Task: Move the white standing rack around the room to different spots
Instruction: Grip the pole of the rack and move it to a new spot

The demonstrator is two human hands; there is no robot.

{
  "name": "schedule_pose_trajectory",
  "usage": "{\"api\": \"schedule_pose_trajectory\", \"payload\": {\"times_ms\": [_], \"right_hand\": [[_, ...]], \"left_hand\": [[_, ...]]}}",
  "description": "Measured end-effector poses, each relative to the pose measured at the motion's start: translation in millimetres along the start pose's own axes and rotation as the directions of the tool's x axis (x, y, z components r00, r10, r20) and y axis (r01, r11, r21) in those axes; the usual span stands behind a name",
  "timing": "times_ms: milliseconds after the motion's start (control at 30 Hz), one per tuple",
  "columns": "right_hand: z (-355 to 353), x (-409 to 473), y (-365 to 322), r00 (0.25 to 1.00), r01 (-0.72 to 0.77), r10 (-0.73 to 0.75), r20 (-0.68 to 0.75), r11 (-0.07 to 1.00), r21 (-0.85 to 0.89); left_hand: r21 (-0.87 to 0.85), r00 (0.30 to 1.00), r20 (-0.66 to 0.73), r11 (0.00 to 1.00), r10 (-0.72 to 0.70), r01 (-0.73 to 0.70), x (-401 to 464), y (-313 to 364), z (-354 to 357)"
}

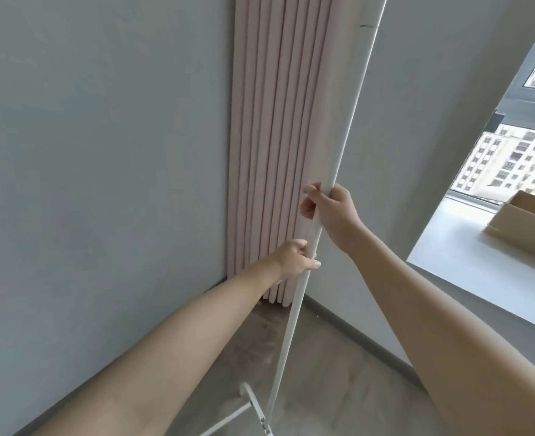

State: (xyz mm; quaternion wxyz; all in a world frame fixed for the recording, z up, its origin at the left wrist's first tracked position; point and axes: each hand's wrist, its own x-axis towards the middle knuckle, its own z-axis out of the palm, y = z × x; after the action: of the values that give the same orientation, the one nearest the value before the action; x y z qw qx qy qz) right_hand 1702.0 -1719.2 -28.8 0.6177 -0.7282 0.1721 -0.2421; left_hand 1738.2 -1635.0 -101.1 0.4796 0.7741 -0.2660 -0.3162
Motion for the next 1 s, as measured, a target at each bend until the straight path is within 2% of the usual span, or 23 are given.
{"api": "schedule_pose_trajectory", "payload": {"times_ms": [100, 333, 533, 700, 1000], "right_hand": [[9, 23, 3, 0.997, 0.049, -0.05, 0.053, 0.998, 0.033], [50, 98, 3, 0.988, 0.017, -0.04, 0.148, 0.988, 0.153], [96, 158, 3, 0.961, -0.019, -0.035, 0.273, 0.981, 0.195], [136, 217, 16, 0.906, -0.028, -0.064, 0.418, 0.977, 0.212], [198, 328, 21, 0.739, -0.028, -0.177, 0.65, 0.956, 0.293]], "left_hand": [[-0.017, 0.997, -0.064, 0.999, 0.041, -0.042, 28, -1, -2], [-0.028, 0.974, -0.212, 0.996, 0.081, -0.089, 88, -1, -55], [-0.021, 0.936, -0.351, 1.0, -0.012, 0.005, 133, -9, -116], [-0.049, 0.891, -0.449, 0.998, -0.066, 0.049, 176, -24, -158], [-0.142, 0.733, -0.663, 0.987, -0.152, 0.076, 247, -26, -232]]}}
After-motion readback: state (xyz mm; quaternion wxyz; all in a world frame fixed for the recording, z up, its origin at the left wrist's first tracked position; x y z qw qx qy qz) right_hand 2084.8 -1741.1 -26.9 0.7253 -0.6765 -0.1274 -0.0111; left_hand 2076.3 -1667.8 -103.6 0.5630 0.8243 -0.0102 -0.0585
